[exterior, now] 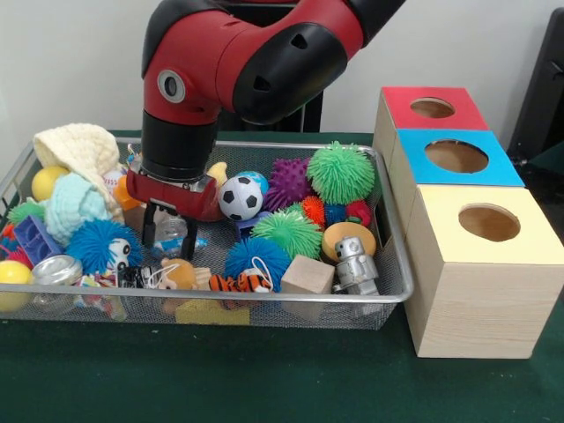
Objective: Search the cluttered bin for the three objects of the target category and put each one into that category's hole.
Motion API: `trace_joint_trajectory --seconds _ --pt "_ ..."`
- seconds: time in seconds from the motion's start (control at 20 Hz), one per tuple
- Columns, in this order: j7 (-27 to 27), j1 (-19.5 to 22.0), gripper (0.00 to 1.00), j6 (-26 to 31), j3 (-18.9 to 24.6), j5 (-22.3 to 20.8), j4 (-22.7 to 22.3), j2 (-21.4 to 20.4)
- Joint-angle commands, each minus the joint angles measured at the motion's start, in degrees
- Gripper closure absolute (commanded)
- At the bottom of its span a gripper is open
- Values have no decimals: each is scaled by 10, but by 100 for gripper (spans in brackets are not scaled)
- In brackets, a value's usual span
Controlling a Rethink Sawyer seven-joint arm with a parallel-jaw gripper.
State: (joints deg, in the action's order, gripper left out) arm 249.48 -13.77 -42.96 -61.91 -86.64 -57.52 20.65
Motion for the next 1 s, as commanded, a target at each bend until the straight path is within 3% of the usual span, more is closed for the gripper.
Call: trace_joint_trajectory --seconds 0.05,1.0 --pt "85 17 0 -73 59 -23 88 25" --pt "91 17 0 -52 50 -23 87 16"
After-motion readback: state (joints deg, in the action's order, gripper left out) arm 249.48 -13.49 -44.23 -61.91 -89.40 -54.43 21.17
